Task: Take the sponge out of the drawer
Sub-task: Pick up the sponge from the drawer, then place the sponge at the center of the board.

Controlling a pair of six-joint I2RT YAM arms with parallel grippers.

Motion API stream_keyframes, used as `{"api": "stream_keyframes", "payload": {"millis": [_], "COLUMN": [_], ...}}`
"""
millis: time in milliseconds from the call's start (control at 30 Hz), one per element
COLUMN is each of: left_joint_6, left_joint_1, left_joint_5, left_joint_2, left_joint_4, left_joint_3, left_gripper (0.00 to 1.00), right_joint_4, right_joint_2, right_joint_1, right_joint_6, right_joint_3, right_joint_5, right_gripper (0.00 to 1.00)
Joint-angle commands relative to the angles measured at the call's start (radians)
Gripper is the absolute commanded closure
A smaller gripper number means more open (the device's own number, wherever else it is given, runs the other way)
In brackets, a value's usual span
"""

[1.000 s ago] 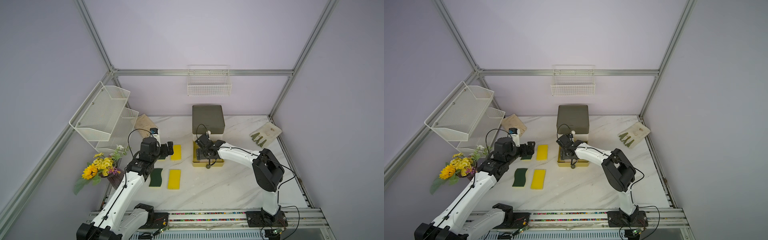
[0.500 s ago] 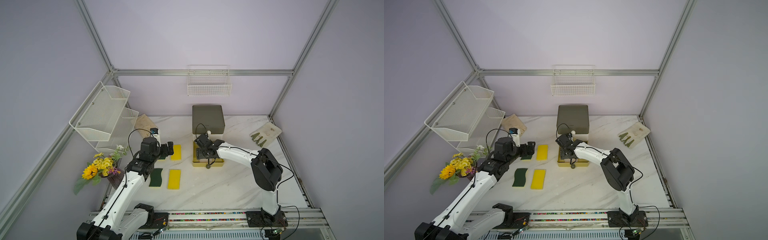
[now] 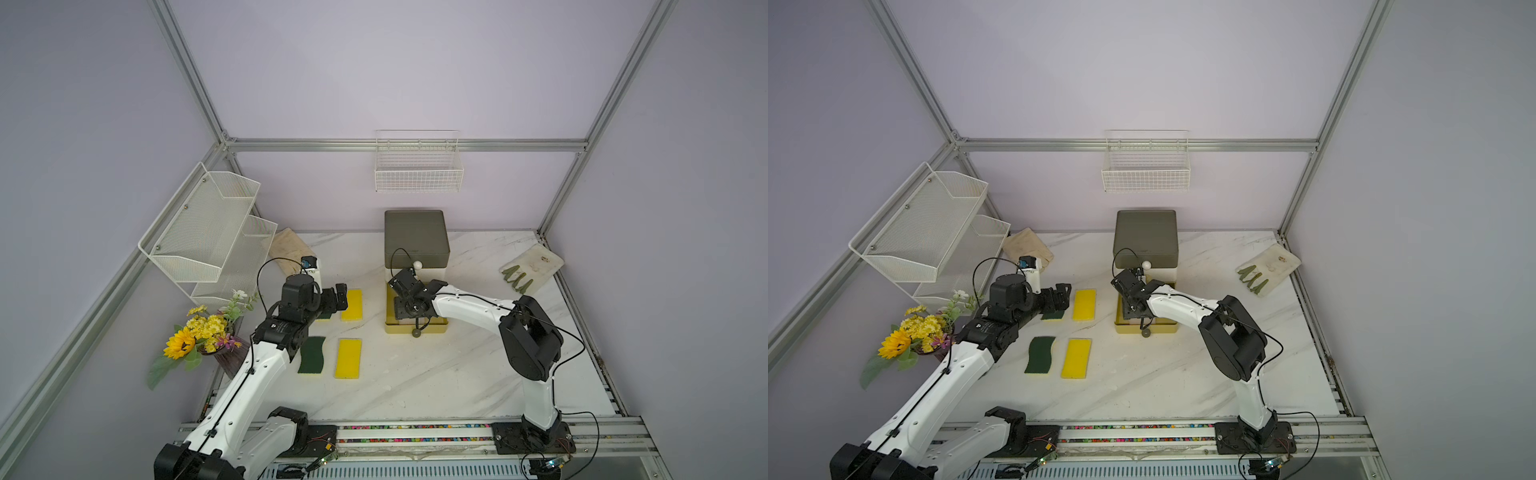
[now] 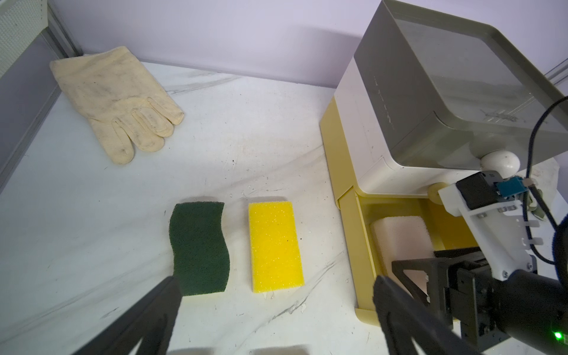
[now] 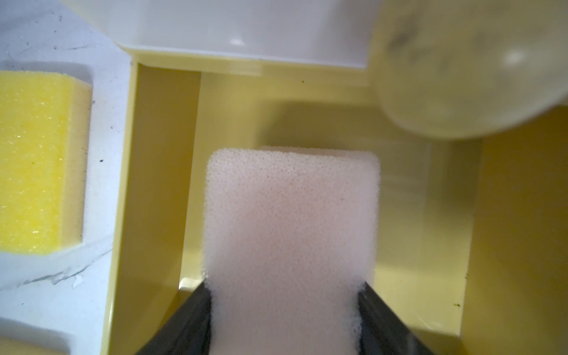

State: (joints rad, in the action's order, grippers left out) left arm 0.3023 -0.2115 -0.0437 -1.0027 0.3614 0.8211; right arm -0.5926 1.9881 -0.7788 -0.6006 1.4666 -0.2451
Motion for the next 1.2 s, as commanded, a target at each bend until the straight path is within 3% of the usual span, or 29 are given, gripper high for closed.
{"api": "stream_keyframes", "payload": {"millis": [0, 400, 700, 967, 1167], "left_joint_6": [-0.014, -0.014, -0.015, -0.016, -0.016], "left_joint_1": [0.005, 0.005, 0.006, 0.005, 0.005], "left_joint_5": [0.011, 0.007, 0.005, 0.002, 0.005], "left_joint_2": [-0.004, -0.008, -0.012, -0.015, -0.016], "left_joint_4": [-0.013, -0.014, -0.013, -0.012, -0.012], "left_joint_3": [0.006, 0.007, 0.004, 0.006, 0.007], "left_gripper": [0.0, 0.0, 0.0, 0.0, 0.0], "right_joint_4": [0.028, -0.011, -0.015, -0.01, -0.004], "right_joint_2": [-0.035, -0.165, -0.323, -0.473, -0.548], "right_joint_1": [0.01, 0.014, 0.025, 0.123, 0.233], "right_joint_6": [0.008, 0.062, 0.068, 0.071, 0.108], "right_joint_3": [-0.016, -0.03, -0.174, -0.372, -0.425], "right_joint_5": [-0.007, 0.025, 0.115, 0.144, 0.141], "right_gripper": [0.34, 0.37, 0.38, 0.38, 0.38]}}
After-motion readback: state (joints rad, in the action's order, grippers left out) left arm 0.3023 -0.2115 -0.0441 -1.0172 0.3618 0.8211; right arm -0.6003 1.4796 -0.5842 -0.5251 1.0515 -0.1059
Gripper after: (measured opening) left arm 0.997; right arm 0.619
